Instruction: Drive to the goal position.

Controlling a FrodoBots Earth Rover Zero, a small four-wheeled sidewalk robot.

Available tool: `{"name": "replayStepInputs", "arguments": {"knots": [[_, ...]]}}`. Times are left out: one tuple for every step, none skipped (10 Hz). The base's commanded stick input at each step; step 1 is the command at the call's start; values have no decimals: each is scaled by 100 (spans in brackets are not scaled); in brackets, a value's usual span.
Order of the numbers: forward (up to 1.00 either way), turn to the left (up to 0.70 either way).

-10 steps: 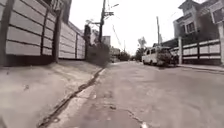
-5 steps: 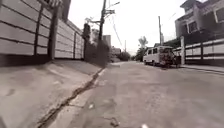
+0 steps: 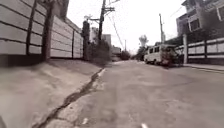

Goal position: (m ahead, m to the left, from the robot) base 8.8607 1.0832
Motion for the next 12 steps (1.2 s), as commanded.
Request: {"name": "replayStepInputs", "arguments": {"knots": [[70,0],[70,0],[70,0],[70,0],[70,0],[70,0],[70,0],[70,0],[70,0],[70,0],[70,0],[70,0]]}}
